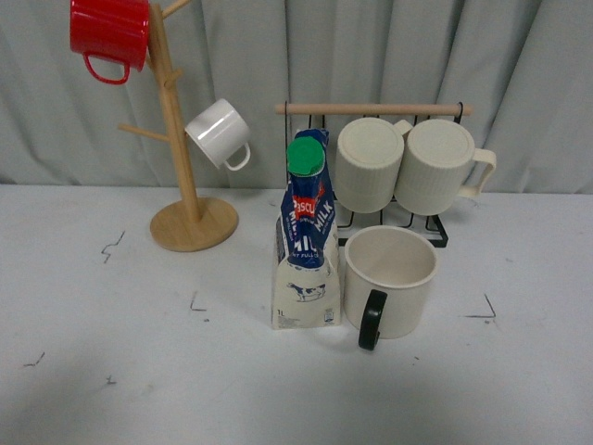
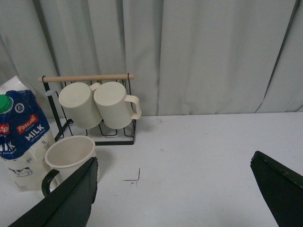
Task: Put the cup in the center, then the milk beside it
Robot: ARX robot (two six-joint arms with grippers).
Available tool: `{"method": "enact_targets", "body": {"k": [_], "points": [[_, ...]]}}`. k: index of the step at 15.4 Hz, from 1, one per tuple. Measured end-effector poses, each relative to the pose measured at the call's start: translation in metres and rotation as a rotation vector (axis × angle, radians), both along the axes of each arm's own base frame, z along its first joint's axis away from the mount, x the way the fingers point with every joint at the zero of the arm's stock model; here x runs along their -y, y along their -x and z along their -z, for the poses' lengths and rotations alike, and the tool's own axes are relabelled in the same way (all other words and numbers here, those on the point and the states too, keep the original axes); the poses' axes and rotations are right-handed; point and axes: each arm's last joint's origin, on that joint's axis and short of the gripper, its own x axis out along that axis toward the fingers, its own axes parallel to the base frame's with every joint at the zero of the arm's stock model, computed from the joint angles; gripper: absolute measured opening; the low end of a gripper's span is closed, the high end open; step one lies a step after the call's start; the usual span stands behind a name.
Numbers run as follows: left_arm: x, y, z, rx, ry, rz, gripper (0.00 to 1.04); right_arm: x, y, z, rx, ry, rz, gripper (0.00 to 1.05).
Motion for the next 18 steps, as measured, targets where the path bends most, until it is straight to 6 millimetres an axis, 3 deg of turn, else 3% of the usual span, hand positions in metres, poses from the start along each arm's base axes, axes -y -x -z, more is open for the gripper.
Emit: {"method": "enact_targets", "body": {"k": [5, 18], "points": [[0.0, 0.0, 0.0, 0.0, -0.001, 0.0, 1.0, 0.0, 0.0, 0.0, 0.0, 0.0, 0.0, 0.98], [0.0, 0.0, 0.0, 0.0, -0.001, 0.0, 0.98, 0.0, 0.0, 0.0, 0.0, 0.0, 0.0, 0.98]]}}
